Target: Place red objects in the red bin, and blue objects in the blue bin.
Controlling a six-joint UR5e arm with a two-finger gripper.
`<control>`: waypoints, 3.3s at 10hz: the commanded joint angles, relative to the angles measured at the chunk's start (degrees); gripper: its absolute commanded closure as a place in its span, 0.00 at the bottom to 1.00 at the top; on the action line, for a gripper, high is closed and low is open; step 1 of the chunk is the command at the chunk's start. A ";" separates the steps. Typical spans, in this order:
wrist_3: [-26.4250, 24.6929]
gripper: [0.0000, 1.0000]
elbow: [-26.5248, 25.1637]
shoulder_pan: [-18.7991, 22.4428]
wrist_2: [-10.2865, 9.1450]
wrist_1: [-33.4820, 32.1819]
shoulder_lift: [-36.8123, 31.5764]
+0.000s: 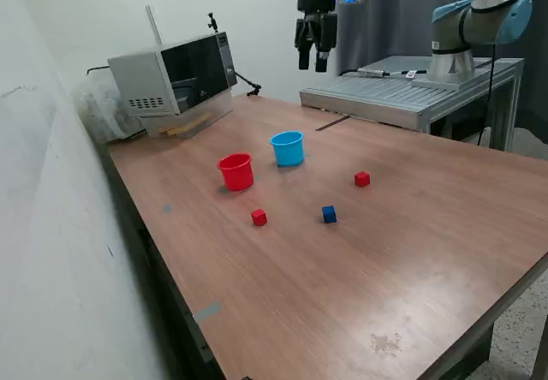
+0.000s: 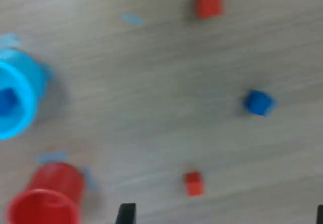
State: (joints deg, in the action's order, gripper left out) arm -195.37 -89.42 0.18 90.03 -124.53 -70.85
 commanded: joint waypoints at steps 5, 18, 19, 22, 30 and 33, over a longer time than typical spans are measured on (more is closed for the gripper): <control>-11.96 0.00 13.22 7.64 1.10 -0.96 25.72; -9.54 1.00 16.30 6.85 2.43 -4.50 29.12; -7.50 1.00 15.17 6.85 2.51 -4.50 25.88; -4.06 1.00 6.14 1.52 2.60 -0.82 12.89; 4.82 1.00 -10.69 -20.04 2.43 -2.90 6.06; 4.83 1.00 -9.90 -19.16 2.25 -5.45 7.56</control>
State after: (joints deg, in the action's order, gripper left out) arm -190.60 -99.56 -19.34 92.35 -128.67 -64.16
